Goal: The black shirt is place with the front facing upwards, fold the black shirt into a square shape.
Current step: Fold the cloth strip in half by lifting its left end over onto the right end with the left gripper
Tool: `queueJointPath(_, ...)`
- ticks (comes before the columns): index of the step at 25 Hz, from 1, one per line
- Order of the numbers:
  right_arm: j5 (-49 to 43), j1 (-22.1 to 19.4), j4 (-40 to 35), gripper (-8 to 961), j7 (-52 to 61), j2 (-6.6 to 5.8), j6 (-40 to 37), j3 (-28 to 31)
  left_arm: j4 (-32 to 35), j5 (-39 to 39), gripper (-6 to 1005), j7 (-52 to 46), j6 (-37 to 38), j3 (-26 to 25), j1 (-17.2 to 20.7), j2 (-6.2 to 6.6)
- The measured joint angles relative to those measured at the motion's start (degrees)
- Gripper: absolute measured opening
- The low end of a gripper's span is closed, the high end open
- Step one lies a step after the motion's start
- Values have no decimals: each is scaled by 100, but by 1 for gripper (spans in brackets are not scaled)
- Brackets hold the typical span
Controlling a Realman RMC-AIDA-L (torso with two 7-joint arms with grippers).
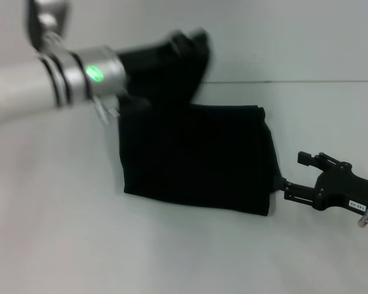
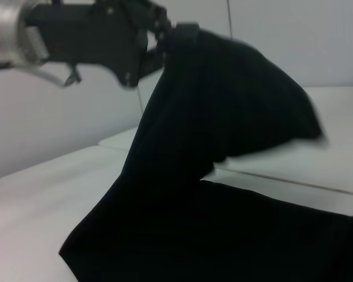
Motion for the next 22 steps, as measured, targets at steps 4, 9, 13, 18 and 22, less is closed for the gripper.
queueJointPath(4, -11, 50, 40, 944, 0, 31, 255, 7, -53, -3, 39, 17, 247, 238, 250, -407)
queueJointPath(9, 31, 392, 407, 944, -44, 64, 1019, 18, -830, -200, 43, 462, 728, 319, 548, -465)
queueJointPath(13, 77, 823, 730, 943, -46, 96, 1838, 21, -901, -223, 47, 666, 973, 328, 751, -457)
queueJointPath(18, 192, 1265, 944, 943, -49, 106, 2381, 20, -844, -191, 52, 797, 1262, 350, 829, -437)
queueJointPath(22, 389, 1466, 993, 943, -55, 115, 2558, 18, -835, -180, 55, 893, 1344, 412, 872, -437)
